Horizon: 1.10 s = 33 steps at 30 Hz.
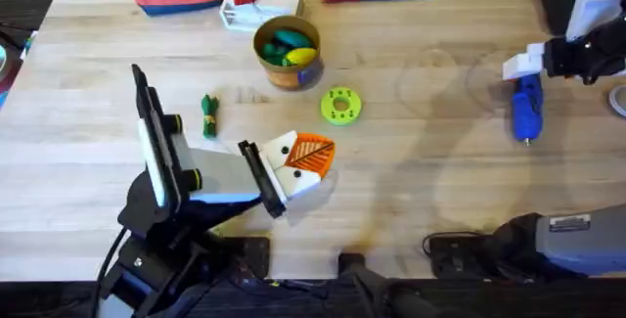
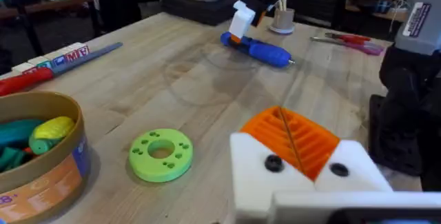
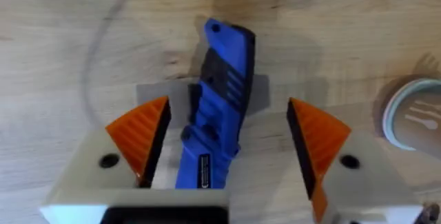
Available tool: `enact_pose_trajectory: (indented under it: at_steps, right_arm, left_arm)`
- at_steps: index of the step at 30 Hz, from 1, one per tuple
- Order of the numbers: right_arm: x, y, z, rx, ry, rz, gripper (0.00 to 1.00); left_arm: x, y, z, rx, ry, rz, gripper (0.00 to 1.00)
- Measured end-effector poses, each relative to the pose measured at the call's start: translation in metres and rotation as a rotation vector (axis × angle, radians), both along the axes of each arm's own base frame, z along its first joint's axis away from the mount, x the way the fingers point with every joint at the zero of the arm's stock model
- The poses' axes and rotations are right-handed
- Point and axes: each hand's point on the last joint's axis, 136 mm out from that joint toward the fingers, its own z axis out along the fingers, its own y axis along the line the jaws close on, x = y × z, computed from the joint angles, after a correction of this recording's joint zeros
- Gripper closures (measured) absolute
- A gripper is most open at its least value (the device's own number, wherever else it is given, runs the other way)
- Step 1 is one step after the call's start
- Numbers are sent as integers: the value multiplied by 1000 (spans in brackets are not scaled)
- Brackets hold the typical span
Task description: Pick up the gripper from the table and insert it into the empty holder that is missing its gripper. Then pick up a screw, insert it into the mounting hole, and use the screwdriver to tighten it. Finally, clean up the table by picking up the vegetable and placing it into the bucket.
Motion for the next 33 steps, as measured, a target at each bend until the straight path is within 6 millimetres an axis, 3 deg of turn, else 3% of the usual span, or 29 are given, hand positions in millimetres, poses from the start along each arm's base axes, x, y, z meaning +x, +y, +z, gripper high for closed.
enact_pose_trajectory:
  at_steps: [6, 12, 22, 26, 29, 33]
  right_arm:
    - [11, 2, -31, 64, 13, 13, 14]
    - [22, 0, -39, 76, -20, 2, 20]
    - [18, 5, -44, 107, -1, -11, 238]
    - [20, 8, -45, 127, -5, -8, 413]
    - [22, 7, -45, 121, -15, -6, 696]
    - [23, 2, -44, 105, -17, -10, 939]
  left_arm:
    - [0, 0, 0, 0, 0, 0, 994]
    - [0, 0, 0, 0, 0, 0, 994]
    - [0, 0, 0, 0, 0, 0, 994]
    - [0, 0, 0, 0, 0, 0, 994]
    - [0, 0, 0, 0, 0, 0, 994]
    - [0, 0, 0, 0, 0, 0, 994]
